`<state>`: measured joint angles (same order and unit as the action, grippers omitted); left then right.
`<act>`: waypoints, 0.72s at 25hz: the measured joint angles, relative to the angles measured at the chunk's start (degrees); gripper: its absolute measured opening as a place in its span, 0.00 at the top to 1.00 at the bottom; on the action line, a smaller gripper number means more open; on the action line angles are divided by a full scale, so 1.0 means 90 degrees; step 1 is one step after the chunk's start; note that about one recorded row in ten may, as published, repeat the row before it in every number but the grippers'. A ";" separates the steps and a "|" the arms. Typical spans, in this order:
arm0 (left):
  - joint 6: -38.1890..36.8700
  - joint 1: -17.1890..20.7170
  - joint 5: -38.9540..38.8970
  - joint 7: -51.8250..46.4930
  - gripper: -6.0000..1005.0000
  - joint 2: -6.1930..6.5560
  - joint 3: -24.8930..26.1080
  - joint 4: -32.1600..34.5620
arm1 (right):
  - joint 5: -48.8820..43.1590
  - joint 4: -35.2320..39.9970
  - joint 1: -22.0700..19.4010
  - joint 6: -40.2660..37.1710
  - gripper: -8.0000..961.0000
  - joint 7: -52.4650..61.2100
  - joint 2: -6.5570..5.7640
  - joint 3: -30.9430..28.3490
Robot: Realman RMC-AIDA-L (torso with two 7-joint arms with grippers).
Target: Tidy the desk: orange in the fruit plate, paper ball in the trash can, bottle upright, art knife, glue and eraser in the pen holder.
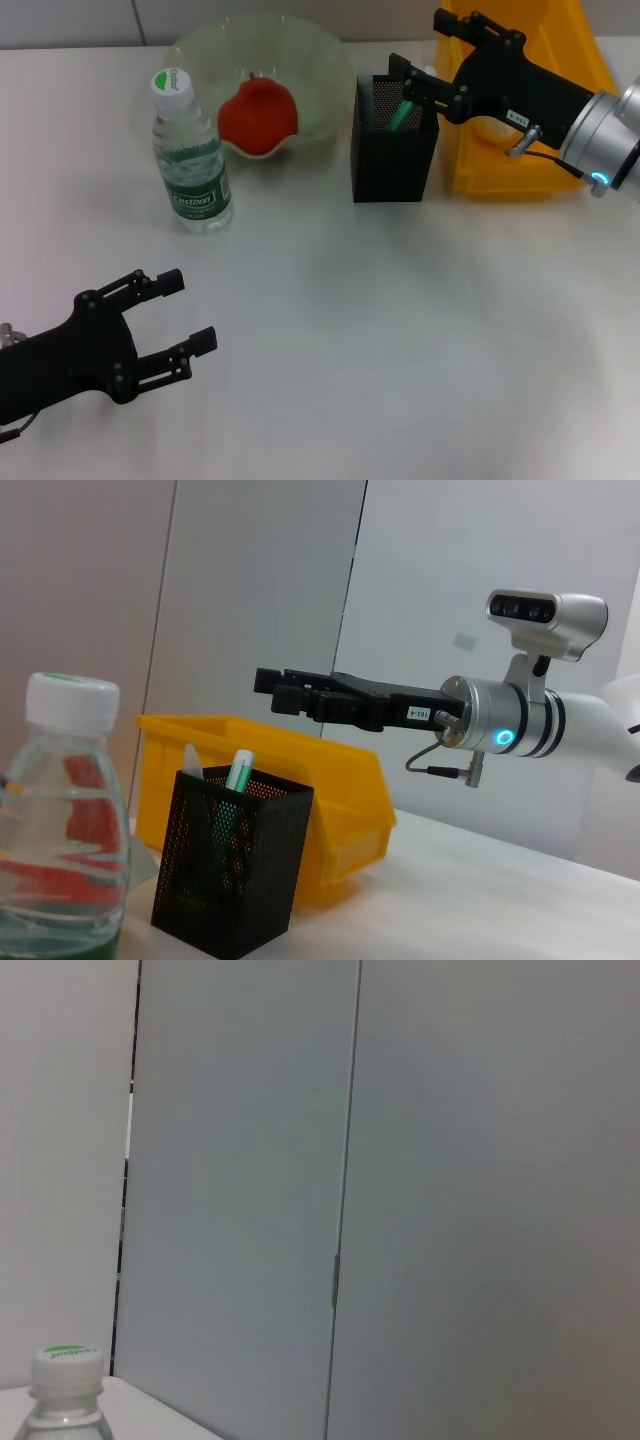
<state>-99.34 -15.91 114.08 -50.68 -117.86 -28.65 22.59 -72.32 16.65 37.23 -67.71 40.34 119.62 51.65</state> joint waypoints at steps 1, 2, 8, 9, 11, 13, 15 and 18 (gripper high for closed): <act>-0.0003 0.0000 0.0000 0.0001 0.19 0.0000 0.0000 0.0000 | 0.0000 -0.0001 -0.0007 -0.0015 0.20 0.0000 0.0000 -0.0002; -0.0006 0.0000 0.0000 0.0002 0.19 0.0000 0.0000 0.0000 | 0.0000 -0.0002 -0.0008 -0.0025 0.19 -0.0001 0.0000 -0.0005; -0.0017 0.0000 0.0000 0.0002 0.19 0.0000 0.0000 0.0000 | 0.0066 -0.0020 -0.0023 -0.0145 0.15 0.0084 0.0000 -0.0014; -0.0018 0.0000 0.0000 0.0002 0.19 0.0000 0.0000 0.0000 | 0.0110 -0.0020 -0.0054 -0.0219 0.15 0.0111 0.0000 -0.0015; -0.0023 -0.0001 0.0002 0.0002 0.19 0.0000 0.0000 0.0000 | 0.0211 0.0004 -0.0161 -0.0478 0.15 0.0358 -0.0011 0.0015; -0.0028 -0.0010 0.0007 -0.0019 0.19 0.0000 0.0000 -0.0004 | 0.0208 0.0048 -0.0255 -0.0771 0.15 0.0786 -0.0043 0.0043; -0.0029 -0.0018 0.0011 -0.0050 0.19 0.0000 -0.0005 -0.0014 | 0.0062 0.0180 -0.0400 -0.1213 0.15 0.1357 -0.0093 0.0051; -0.0037 -0.0046 0.0007 -0.0060 0.19 -0.0007 -0.0029 -0.0027 | -0.0497 0.0575 -0.0741 -0.2151 0.15 0.2162 -0.0187 0.0051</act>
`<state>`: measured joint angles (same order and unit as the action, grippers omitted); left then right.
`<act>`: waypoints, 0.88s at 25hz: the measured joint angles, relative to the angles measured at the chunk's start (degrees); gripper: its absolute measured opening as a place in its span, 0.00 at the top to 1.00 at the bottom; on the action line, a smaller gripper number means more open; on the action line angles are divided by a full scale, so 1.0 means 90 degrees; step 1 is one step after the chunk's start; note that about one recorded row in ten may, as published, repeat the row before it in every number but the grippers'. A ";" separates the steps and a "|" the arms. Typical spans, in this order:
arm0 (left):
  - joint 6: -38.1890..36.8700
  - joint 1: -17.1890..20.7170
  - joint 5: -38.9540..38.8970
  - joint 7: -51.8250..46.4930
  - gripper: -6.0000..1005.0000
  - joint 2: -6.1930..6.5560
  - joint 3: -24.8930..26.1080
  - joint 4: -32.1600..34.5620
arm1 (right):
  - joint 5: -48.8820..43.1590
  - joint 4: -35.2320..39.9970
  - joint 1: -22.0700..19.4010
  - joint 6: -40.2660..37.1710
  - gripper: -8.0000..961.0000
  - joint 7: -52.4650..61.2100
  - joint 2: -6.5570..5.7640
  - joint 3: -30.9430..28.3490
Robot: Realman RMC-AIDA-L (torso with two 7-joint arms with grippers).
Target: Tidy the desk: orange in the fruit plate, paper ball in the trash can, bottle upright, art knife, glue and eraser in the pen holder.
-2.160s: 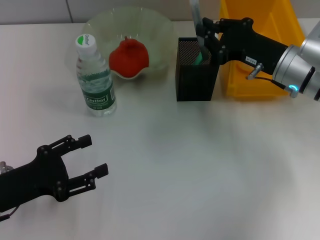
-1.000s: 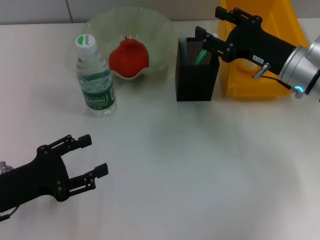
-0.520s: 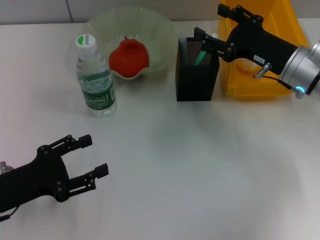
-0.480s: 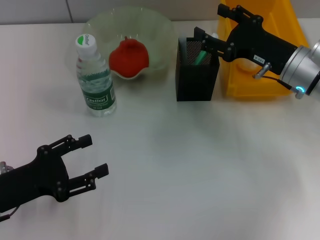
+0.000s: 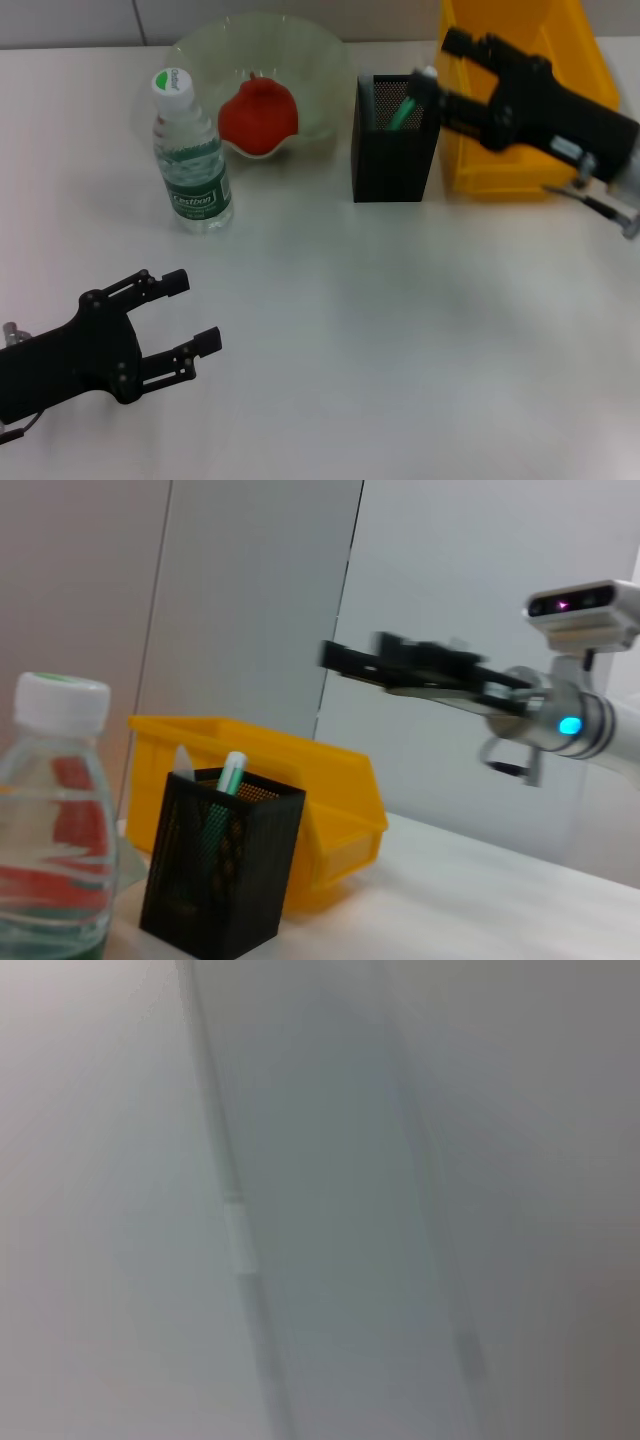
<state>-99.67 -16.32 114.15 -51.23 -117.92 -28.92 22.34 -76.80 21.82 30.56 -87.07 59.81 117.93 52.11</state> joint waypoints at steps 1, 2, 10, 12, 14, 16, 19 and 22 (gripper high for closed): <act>-0.0014 -0.0026 0.0000 -0.0011 0.19 -0.0001 -0.0008 -0.0008 | -0.0196 0.0143 -0.0112 -0.0334 0.15 0.0218 -0.0032 -0.0014; -0.0028 -0.0056 0.0002 -0.0028 0.19 -0.0001 -0.0015 -0.0014 | -0.0385 0.0253 -0.0199 -0.0609 0.15 0.0370 -0.0055 -0.0025; -0.0328 -0.0487 0.0055 -0.0298 0.19 0.0056 -0.0143 -0.0011 | -0.1931 0.0601 -0.0556 -0.1767 0.15 0.0780 -0.0308 -0.0063; -0.0367 -0.0592 0.0059 -0.0416 0.19 0.0068 -0.0271 0.0006 | -0.2340 0.0645 -0.0566 -0.1785 0.15 0.0759 -0.0317 -0.0064; -0.0372 -0.0676 0.0061 -0.0513 0.19 0.0072 -0.0422 0.0018 | -0.2739 0.0688 -0.0556 -0.1734 0.15 0.0751 -0.0299 -0.0065; -0.0371 -0.0753 0.0062 -0.0566 0.19 0.0073 -0.0576 0.0016 | -0.2975 0.0697 -0.0544 -0.1647 0.15 0.0730 -0.0282 -0.0063; -0.0252 -0.0825 0.0069 -0.0579 0.19 0.0068 -0.0798 0.0012 | -0.3150 0.0669 -0.0557 -0.1447 0.15 0.0626 -0.0262 -0.0049; -0.0030 -0.0865 0.0137 -0.0581 0.19 0.0065 -0.0917 -0.0006 | -0.3242 0.0616 -0.0599 -0.1187 0.15 0.0484 -0.0233 -0.0038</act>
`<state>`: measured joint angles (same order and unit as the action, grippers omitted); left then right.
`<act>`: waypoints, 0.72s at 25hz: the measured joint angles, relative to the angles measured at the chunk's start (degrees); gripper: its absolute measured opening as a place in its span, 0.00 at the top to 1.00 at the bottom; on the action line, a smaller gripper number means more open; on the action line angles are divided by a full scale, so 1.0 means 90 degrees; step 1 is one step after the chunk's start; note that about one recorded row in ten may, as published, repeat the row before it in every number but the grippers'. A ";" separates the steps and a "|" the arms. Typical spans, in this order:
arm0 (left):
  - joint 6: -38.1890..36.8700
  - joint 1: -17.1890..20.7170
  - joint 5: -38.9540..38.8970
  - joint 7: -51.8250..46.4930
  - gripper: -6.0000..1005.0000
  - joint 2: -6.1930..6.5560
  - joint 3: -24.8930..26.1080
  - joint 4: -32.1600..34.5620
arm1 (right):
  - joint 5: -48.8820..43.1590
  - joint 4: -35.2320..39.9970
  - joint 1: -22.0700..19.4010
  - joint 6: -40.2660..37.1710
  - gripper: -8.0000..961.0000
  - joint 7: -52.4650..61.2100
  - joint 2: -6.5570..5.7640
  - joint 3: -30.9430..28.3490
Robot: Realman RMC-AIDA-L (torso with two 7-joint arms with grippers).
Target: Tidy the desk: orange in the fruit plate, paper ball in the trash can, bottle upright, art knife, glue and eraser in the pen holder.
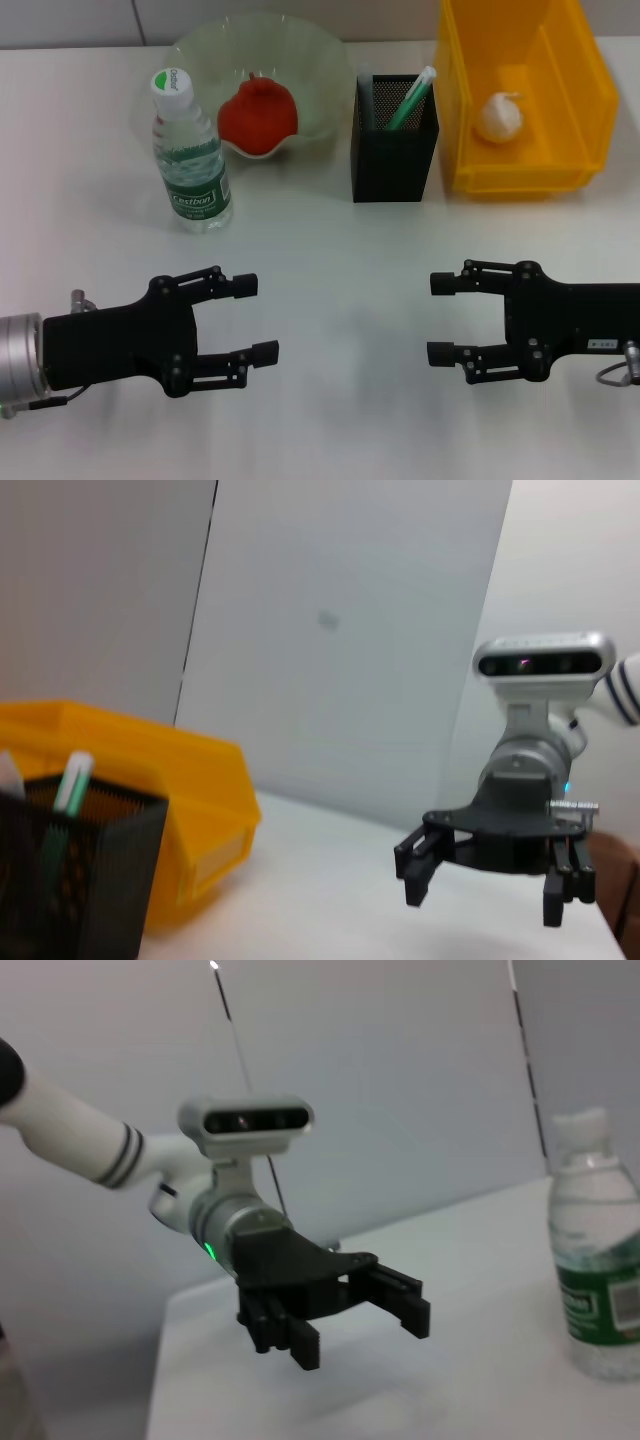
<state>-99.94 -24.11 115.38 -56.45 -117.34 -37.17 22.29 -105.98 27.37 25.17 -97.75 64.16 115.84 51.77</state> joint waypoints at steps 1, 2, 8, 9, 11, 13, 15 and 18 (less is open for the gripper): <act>0.0089 -0.0017 0.0055 -0.0001 0.19 -0.0002 -0.0022 -0.0003 | -0.0002 -0.0025 -0.0007 0.0078 0.15 -0.0053 0.0007 0.0011; 0.0152 -0.0027 0.0110 -0.0001 0.19 -0.0007 -0.0028 -0.0004 | -0.0003 -0.0060 -0.0009 0.0159 0.15 -0.0101 0.0013 0.0018; 0.0227 -0.0061 0.0250 0.0027 0.19 -0.0034 -0.0030 -0.0006 | -0.0013 -0.0166 0.0021 0.0341 0.15 -0.0215 0.0029 0.0028; 0.0227 -0.0061 0.0253 0.0032 0.19 -0.0035 -0.0030 -0.0006 | -0.0013 -0.0166 0.0021 0.0341 0.15 -0.0215 0.0029 0.0028; 0.0227 -0.0061 0.0253 0.0032 0.19 -0.0035 -0.0030 -0.0006 | -0.0015 -0.0168 0.0032 0.0343 0.15 -0.0221 0.0030 0.0027; 0.0204 -0.0068 0.0256 0.0037 0.19 -0.0036 -0.0030 0.0000 | -0.0017 -0.0170 0.0043 0.0345 0.15 -0.0223 0.0030 0.0017; 0.0204 -0.0068 0.0256 0.0037 0.19 -0.0036 -0.0030 0.0000 | -0.0019 -0.0170 0.0049 0.0349 0.15 -0.0224 0.0036 0.0002; 0.0198 -0.0073 0.0256 0.0040 0.19 -0.0032 -0.0030 0.0009 | -0.0021 -0.0170 0.0048 0.0353 0.15 -0.0225 0.0050 -0.0010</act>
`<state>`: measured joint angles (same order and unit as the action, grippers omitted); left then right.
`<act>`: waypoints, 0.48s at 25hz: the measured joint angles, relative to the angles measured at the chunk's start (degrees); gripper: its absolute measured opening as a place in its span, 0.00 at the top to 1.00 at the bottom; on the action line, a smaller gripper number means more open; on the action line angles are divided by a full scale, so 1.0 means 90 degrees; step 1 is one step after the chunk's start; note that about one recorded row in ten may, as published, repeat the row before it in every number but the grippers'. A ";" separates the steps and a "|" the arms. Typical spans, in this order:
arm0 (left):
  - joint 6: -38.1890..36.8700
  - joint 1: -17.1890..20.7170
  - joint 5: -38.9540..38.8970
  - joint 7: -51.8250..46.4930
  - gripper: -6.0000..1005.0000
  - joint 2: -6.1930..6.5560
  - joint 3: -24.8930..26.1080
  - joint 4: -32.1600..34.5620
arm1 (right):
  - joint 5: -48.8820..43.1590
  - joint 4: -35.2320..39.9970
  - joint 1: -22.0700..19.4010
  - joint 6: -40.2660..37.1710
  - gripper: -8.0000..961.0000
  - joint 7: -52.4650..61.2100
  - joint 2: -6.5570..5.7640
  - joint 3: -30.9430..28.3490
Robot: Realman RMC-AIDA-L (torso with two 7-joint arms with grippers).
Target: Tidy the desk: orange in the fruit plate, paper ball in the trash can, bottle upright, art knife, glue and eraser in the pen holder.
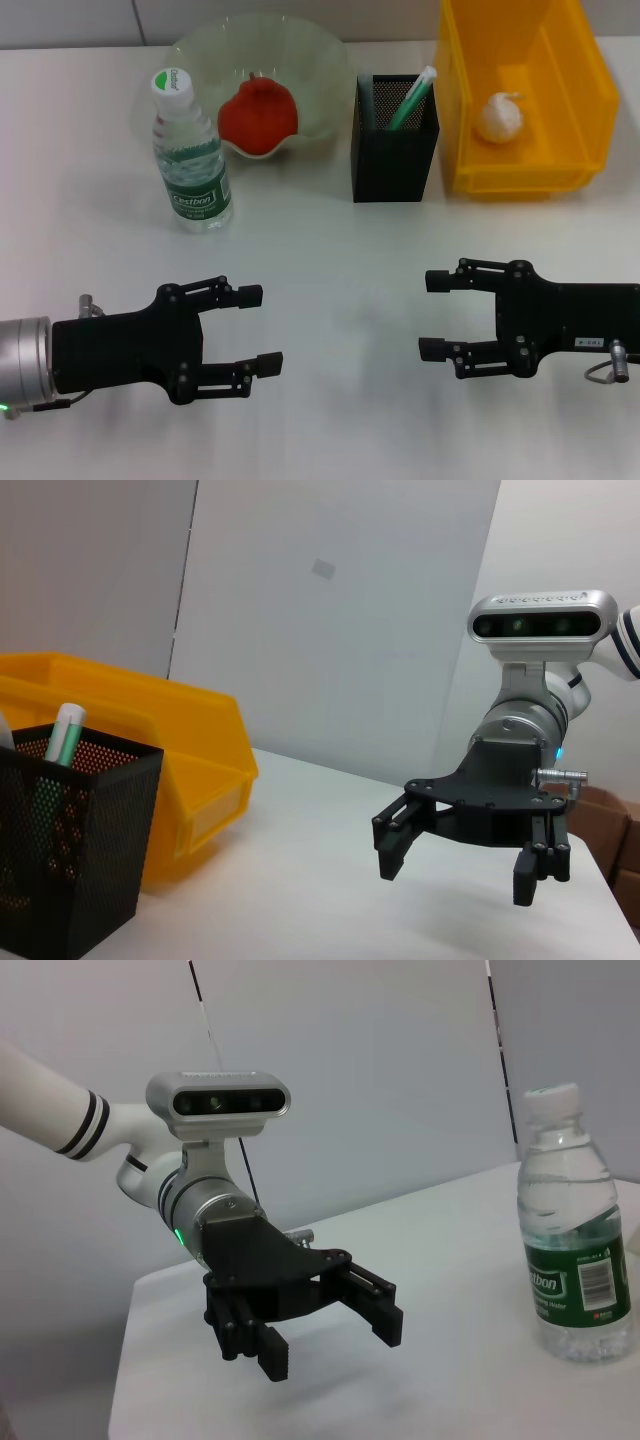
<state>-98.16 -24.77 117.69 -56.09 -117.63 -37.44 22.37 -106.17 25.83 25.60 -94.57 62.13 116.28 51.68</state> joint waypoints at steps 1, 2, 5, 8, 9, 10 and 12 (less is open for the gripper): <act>-0.0002 -0.0002 0.0000 0.0007 0.19 0.0010 0.0000 -0.0005 | 0.0000 0.0001 0.0000 0.0000 0.15 0.0000 0.0005 0.0000; -0.0002 -0.0002 0.0000 0.0007 0.19 0.0010 0.0000 -0.0005 | -0.0001 0.0002 -0.0001 0.0000 0.15 0.0000 0.0010 -0.0003; -0.0010 -0.0003 0.0000 0.0009 0.19 0.0012 0.0000 -0.0015 | -0.0001 0.0007 -0.0002 0.0000 0.15 0.0000 0.0024 -0.0009; -0.0025 -0.0002 -0.0001 0.0011 0.19 0.0018 0.0000 -0.0016 | -0.0001 0.0013 -0.0003 0.0000 0.15 0.0000 0.0036 -0.0010; -0.0025 -0.0002 -0.0001 0.0011 0.19 0.0018 0.0000 -0.0016 | -0.0001 0.0015 -0.0003 0.0000 0.15 0.0000 0.0038 -0.0010; -0.0026 0.0004 -0.0001 0.0012 0.19 0.0023 0.0000 -0.0014 | -0.0001 0.0017 -0.0003 0.0000 0.15 0.0000 0.0040 -0.0010; -0.0026 0.0009 -0.0001 0.0012 0.19 0.0023 0.0000 0.0002 | -0.0001 0.0019 -0.0003 0.0001 0.15 0.0000 0.0042 -0.0010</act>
<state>-98.39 -24.68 117.68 -55.98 -117.42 -37.44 22.39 -106.18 26.01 25.57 -94.56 62.13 116.66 51.59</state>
